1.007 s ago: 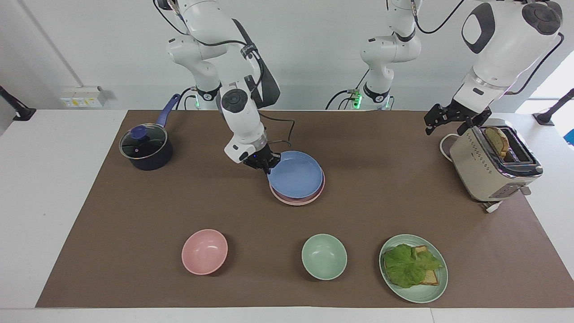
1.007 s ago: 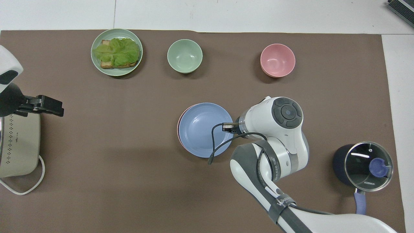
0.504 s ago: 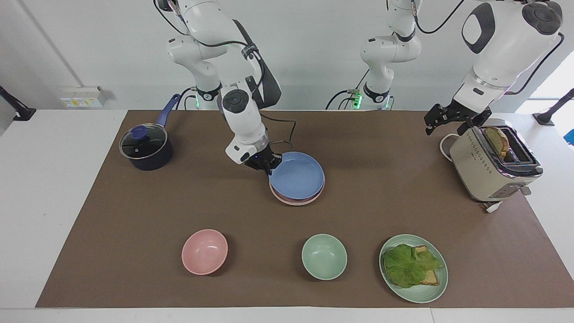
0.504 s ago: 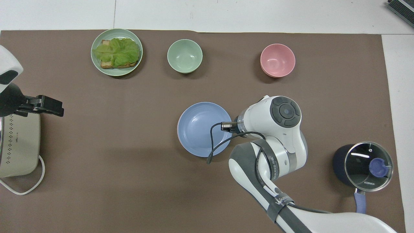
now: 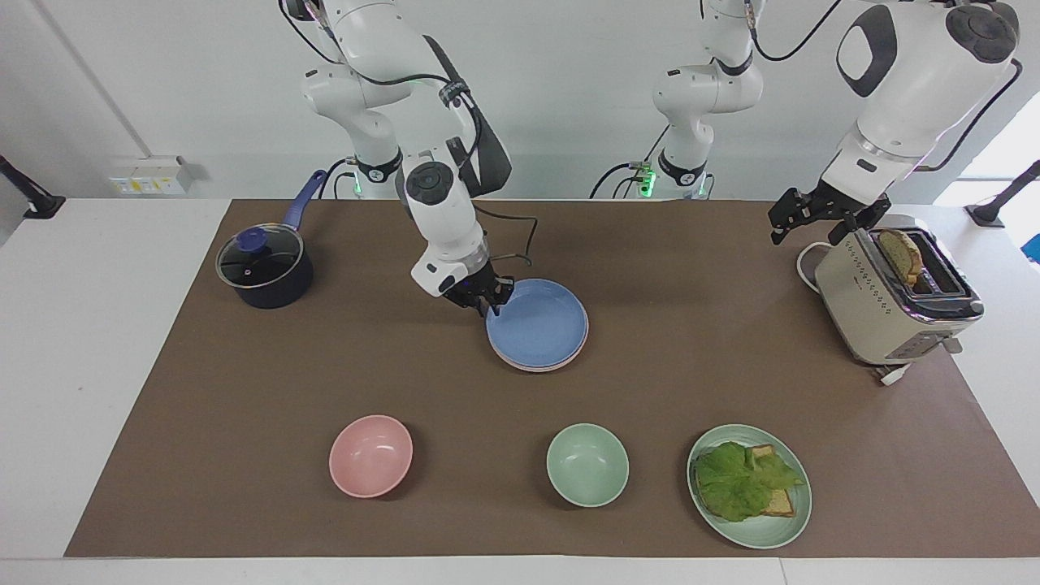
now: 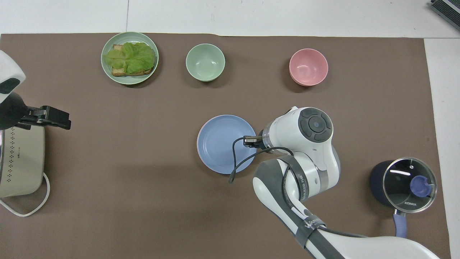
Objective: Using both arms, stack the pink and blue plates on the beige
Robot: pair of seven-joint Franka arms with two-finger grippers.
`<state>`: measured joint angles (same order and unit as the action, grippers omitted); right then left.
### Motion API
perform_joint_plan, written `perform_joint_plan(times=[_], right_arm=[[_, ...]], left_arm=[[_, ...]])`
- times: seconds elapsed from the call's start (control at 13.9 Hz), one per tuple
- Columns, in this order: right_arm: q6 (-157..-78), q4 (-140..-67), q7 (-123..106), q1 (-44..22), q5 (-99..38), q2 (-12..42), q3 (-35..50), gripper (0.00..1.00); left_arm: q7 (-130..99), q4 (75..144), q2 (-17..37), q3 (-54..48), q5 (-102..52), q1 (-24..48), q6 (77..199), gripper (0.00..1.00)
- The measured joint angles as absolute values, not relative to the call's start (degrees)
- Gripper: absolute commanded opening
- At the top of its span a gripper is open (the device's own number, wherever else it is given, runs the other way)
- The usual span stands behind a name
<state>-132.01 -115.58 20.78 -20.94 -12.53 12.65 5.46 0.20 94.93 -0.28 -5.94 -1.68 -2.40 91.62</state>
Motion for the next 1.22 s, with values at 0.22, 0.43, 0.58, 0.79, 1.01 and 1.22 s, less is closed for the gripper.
perform_joint_plan(times=[0.22,0.43,0.58,0.79,1.01,1.22], right_arm=[[-132.0,-114.5,20.8,-20.9,-12.5,12.6,5.5,1.00],[-131.9,-112.7,20.8,-20.5,-12.5,12.0,5.1,1.00],[-130.1,-112.3,20.8,-18.8,-12.4,10.3,4.6,1.00],[-123.6,-111.8,20.5,-13.5,-10.0,5.6,4.4,1.00],[-114.6,-110.2,20.5,-9.4,-5.3,0.3,4.3,1.00],[-102.5,-104.5,20.4,-5.0,-4.7,-4.0,4.2,1.00]], left_arm=[[0.2,94.9,-0.3,-5.9,-1.7,-2.4,91.6,1.00],[0.2,94.9,-0.3,-5.9,-1.7,-2.4,91.6,1.00],[0.2,94.9,-0.3,-5.9,-1.7,-2.4,91.6,1.00],[0.2,94.9,-0.3,-5.9,-1.7,-2.4,91.6,1.00],[0.2,94.9,-0.3,-5.9,-1.7,-2.4,91.6,1.00],[0.2,94.9,-0.3,-5.9,-1.7,-2.4,91.6,1.00]])
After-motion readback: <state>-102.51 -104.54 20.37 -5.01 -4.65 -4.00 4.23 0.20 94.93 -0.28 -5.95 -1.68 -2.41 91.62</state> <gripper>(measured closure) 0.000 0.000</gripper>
